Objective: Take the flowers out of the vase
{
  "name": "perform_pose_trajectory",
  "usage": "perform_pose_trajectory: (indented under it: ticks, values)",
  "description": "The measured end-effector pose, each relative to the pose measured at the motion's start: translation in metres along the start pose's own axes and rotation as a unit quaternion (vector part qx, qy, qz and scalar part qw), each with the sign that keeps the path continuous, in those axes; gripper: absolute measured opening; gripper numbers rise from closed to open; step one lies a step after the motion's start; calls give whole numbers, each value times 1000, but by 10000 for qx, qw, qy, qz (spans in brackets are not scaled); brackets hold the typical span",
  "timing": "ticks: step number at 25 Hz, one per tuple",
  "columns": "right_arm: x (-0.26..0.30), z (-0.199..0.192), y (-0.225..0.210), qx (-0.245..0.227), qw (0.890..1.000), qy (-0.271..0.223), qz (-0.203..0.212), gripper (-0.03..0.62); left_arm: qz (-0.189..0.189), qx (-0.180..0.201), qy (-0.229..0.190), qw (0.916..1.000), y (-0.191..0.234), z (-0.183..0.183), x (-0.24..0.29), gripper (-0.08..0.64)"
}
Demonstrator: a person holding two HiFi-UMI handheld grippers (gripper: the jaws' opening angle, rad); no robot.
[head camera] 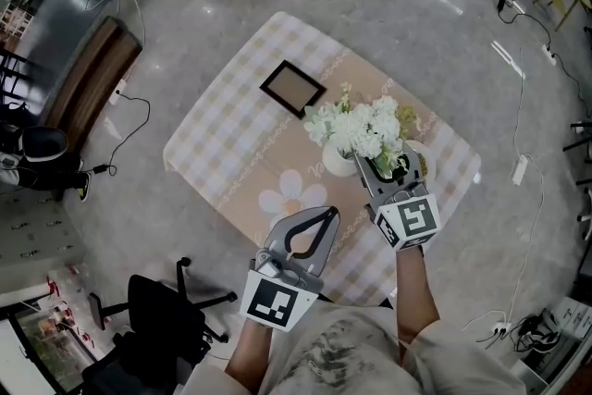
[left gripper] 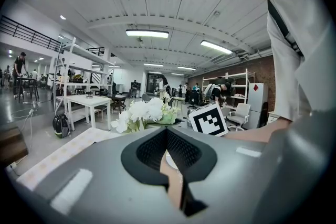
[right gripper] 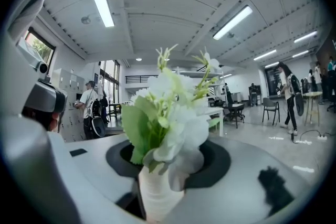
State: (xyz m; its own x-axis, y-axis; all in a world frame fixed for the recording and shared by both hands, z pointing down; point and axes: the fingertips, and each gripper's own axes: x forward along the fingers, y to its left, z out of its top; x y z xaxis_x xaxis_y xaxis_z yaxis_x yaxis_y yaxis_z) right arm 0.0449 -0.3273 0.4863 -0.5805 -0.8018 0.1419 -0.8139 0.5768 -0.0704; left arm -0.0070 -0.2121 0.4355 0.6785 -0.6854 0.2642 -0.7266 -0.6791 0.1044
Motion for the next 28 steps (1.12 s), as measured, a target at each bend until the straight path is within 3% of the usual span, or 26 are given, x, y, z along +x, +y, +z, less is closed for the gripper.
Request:
perform_pose_trajectory:
  ticks: [5, 12, 28]
  values:
    - [-2, 4, 0, -48, 10000, -28, -17, 144, 12, 6, -18, 10000, -1, 1, -1, 9]
    - [-3, 6, 3, -30, 9999, -94, 49, 94, 9, 15, -61, 10000, -3, 3, -2, 9]
    - [-7, 17, 9, -38, 9998, -175, 116, 78, 13, 39, -213, 9998, -6, 14, -5, 9]
